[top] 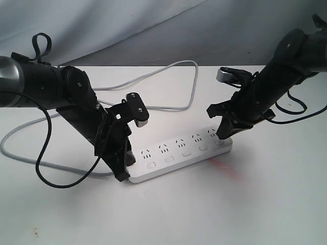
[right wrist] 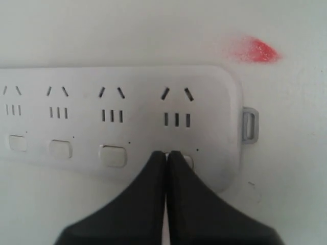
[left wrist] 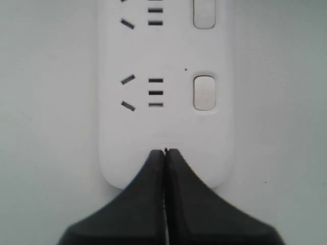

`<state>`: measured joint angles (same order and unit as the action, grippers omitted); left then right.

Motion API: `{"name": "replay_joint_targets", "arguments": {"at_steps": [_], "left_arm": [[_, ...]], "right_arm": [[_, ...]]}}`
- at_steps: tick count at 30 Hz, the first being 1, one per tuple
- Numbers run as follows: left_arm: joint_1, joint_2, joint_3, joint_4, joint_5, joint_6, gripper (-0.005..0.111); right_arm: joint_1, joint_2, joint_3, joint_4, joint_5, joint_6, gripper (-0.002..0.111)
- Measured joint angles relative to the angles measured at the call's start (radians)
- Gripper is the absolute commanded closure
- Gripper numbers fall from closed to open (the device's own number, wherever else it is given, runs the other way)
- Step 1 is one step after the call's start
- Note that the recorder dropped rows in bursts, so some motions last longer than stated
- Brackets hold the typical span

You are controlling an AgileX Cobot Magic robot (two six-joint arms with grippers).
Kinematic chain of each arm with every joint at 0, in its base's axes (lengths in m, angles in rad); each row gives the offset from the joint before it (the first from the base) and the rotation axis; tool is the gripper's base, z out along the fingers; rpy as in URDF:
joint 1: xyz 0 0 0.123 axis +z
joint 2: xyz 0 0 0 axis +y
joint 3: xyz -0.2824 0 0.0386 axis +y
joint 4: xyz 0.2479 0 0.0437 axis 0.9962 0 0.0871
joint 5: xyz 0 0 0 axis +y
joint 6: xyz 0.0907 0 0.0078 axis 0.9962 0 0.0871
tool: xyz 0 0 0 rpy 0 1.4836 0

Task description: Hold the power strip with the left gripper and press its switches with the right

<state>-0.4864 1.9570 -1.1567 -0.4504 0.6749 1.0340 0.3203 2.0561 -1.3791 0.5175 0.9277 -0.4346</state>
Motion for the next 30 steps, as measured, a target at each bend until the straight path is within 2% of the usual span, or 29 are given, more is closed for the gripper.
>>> {"name": "replay_joint_targets", "arguments": {"at_steps": [30], "left_arm": [[-0.001,0.0,0.0,0.0,0.0,-0.004,0.107]], "right_arm": [[0.017,0.041,-0.01,-0.044,-0.007,0.032,0.108]]}}
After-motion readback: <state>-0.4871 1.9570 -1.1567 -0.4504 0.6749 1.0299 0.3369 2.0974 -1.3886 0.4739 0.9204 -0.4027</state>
